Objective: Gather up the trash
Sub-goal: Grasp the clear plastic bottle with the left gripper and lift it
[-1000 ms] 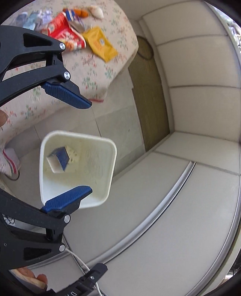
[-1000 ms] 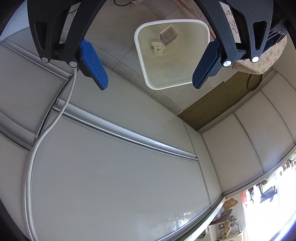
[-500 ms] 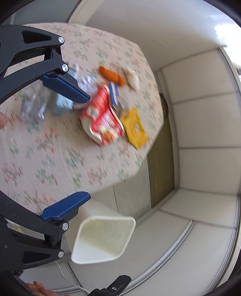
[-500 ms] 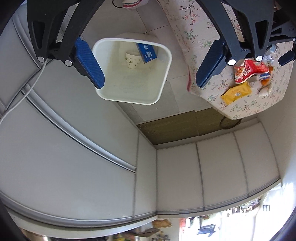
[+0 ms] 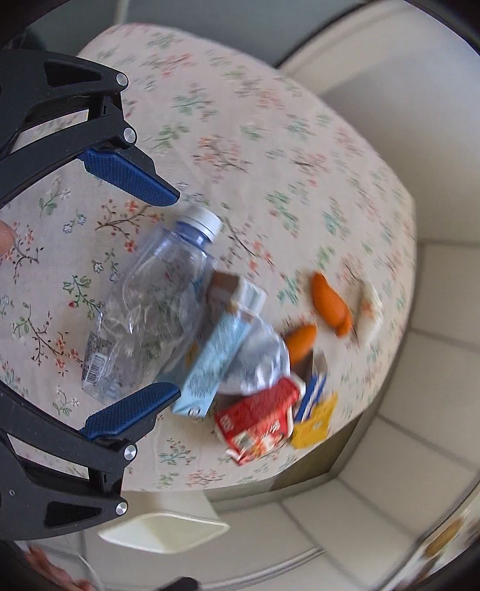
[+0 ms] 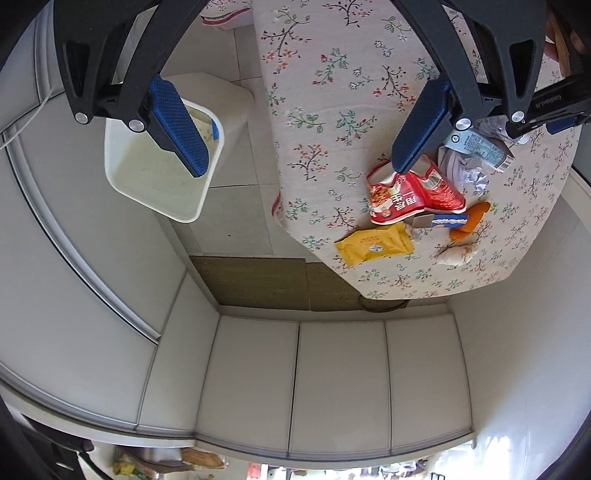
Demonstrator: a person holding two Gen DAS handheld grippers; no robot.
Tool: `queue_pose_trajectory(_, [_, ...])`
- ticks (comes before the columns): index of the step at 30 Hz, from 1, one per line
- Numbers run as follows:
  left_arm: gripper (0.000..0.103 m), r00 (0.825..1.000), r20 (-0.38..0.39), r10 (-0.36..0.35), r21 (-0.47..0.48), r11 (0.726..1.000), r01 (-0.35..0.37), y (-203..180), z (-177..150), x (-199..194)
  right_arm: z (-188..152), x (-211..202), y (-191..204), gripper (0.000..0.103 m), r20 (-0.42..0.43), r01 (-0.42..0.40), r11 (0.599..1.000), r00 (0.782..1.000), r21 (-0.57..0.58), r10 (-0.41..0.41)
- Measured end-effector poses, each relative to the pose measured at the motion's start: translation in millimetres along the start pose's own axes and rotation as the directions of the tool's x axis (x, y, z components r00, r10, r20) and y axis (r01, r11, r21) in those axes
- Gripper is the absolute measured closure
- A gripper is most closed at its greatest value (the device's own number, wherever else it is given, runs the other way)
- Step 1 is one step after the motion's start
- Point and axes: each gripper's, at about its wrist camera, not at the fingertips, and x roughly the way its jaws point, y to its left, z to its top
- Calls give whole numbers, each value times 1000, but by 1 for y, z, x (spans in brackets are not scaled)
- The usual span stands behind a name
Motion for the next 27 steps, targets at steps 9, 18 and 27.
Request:
queue_pose_trajectory(9, [25,960,-195,-201,-361,925,120,28,-7,53,1,12,28,7,-19,-20,998,1000,-66,19])
queue_pose_trajectory(18, [45,962,-121,-244,-417,892,174,23,1,65,2,28,14,7,-84,-43,999,996,-24,41])
queue_pose_trajectory(27, [18,950,-66,-305,-421,872,251,18,8,62,-4,40,8,7,-124,-50,999,991,-10,48])
